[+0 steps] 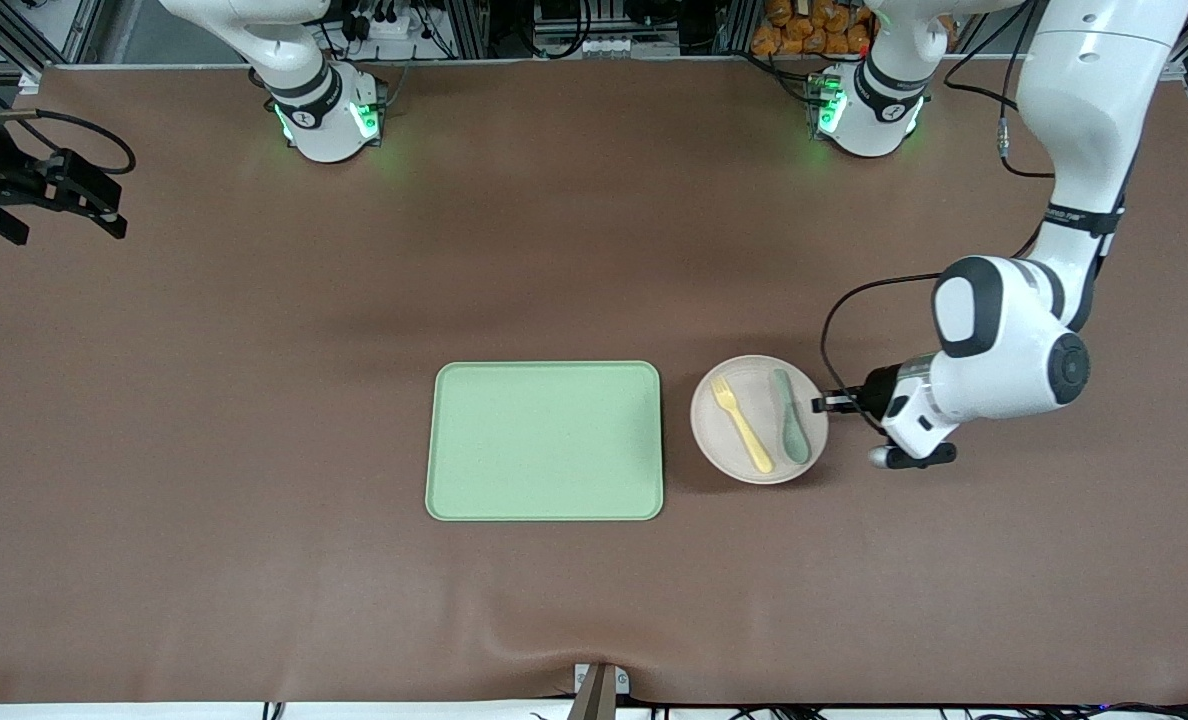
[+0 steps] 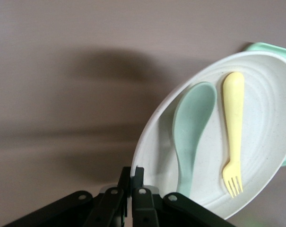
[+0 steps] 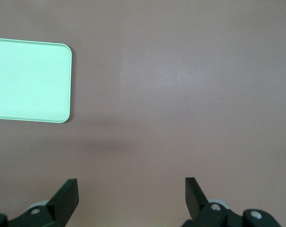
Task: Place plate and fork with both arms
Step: 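Carry the plate with the left gripper onto the green tray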
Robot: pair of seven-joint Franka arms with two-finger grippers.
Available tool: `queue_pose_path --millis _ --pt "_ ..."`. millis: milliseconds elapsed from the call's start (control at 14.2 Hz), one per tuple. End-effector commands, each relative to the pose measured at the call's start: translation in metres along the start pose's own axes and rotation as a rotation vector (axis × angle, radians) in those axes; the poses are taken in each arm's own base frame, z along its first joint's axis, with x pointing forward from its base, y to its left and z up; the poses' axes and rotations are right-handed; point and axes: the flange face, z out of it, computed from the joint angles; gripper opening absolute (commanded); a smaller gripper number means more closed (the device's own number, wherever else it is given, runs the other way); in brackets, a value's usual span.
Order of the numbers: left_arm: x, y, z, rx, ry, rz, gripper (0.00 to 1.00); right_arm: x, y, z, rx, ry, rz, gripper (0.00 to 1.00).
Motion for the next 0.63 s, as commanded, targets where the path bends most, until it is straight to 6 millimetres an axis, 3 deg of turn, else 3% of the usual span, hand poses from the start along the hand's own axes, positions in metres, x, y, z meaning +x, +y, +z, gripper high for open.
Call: queue_pose_path --millis 0,281,562 --pt "0.020 0.060 0.028 -0.030 -0.014 0.007 0.00 0.001 0.003 -0.003 0.016 0.003 0.000 1.00" --pt "0.034 0.131 0.085 -0.046 -0.023 -0.020 0.00 0.001 0.004 -0.003 0.016 0.000 0.001 1.00" --pt "0.033 0.172 0.139 -0.047 0.017 -0.012 0.00 0.001 0.004 -0.003 0.018 0.001 0.001 1.00"
